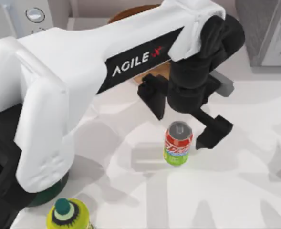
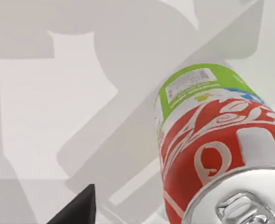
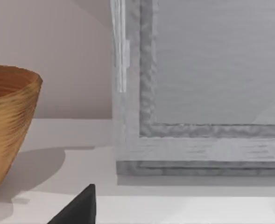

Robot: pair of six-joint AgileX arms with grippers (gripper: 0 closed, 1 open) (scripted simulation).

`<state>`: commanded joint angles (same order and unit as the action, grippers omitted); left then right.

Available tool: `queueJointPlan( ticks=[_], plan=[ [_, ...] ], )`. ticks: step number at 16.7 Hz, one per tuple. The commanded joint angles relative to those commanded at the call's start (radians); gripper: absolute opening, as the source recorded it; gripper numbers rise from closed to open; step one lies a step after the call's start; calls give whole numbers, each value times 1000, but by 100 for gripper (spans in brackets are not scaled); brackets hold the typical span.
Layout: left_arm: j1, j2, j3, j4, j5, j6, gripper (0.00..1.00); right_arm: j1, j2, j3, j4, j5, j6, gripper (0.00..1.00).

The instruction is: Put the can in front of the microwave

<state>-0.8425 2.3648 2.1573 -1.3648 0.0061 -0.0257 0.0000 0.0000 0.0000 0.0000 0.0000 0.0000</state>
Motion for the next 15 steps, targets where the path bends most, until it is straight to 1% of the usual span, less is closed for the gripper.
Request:
queueJointPlan(
  ticks=[4, 8, 15],
  plan=[
    [-1, -1, -126, 125, 0, -1, 100, 0, 0, 0, 0, 0, 0, 100],
    [-1, -1, -137, 137, 0, -1, 100, 0, 0, 0, 0, 0, 0, 100],
    [-1, -1, -137, 137, 0, -1, 47, 0, 0, 0, 0, 0, 0, 100]
  ],
)
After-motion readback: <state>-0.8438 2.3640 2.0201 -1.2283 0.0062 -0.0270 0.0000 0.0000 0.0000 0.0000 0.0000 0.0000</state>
